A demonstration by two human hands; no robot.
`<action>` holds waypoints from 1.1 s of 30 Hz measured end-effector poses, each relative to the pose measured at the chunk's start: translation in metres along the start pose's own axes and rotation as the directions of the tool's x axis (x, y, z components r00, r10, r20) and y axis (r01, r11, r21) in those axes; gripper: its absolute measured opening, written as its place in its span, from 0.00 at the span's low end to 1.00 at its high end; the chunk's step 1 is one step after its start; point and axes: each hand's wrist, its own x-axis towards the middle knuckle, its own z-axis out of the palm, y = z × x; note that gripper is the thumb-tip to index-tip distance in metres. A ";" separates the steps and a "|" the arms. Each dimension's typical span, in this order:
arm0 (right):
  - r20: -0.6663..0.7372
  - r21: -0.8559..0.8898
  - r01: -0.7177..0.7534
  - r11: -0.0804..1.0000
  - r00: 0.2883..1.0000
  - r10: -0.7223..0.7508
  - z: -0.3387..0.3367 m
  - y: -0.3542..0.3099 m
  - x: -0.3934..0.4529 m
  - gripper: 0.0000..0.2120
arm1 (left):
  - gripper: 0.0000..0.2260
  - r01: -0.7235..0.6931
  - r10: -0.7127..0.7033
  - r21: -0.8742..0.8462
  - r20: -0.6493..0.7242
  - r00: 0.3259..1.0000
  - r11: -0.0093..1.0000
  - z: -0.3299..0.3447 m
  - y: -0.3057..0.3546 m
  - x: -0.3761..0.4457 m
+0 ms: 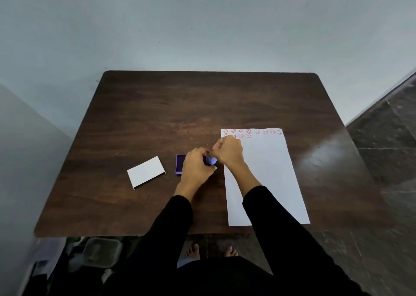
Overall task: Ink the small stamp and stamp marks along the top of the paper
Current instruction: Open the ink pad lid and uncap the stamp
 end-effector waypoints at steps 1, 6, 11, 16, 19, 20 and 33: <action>-0.009 0.072 -0.006 0.997 1.000 0.007 -0.003 0.000 0.001 0.07 | 0.16 0.015 -0.015 -0.016 -0.008 1.000 1.000 0.001 0.001 0.000; 0.015 0.229 -0.063 0.971 0.998 0.062 -0.012 0.003 0.008 0.06 | 0.15 0.083 -0.087 -0.064 -0.065 0.994 0.995 0.004 0.002 0.001; 0.049 0.202 -0.156 0.967 0.988 0.149 -0.009 0.004 0.011 0.10 | 0.16 0.095 -0.101 -0.075 -0.078 0.992 0.993 0.005 0.004 0.003; 0.042 0.190 -0.154 0.970 0.988 0.149 -0.005 0.008 0.013 0.11 | 0.15 0.047 -0.049 -0.017 -0.103 0.993 0.999 0.010 0.000 0.005; 0.013 0.177 -0.119 0.977 0.993 0.118 -0.004 0.007 0.014 0.09 | 0.14 0.027 -0.015 0.093 -0.127 0.992 0.995 0.010 -0.002 0.005; 0.006 0.176 -0.109 0.978 0.994 0.110 -0.004 0.007 0.014 0.09 | 0.14 0.019 -0.003 0.116 -0.138 0.990 0.993 0.010 -0.003 0.005; -0.013 0.144 -0.034 0.989 0.999 0.036 -0.001 0.014 0.011 0.10 | 0.08 0.057 -0.039 0.130 -0.135 0.990 0.990 0.018 -0.007 0.000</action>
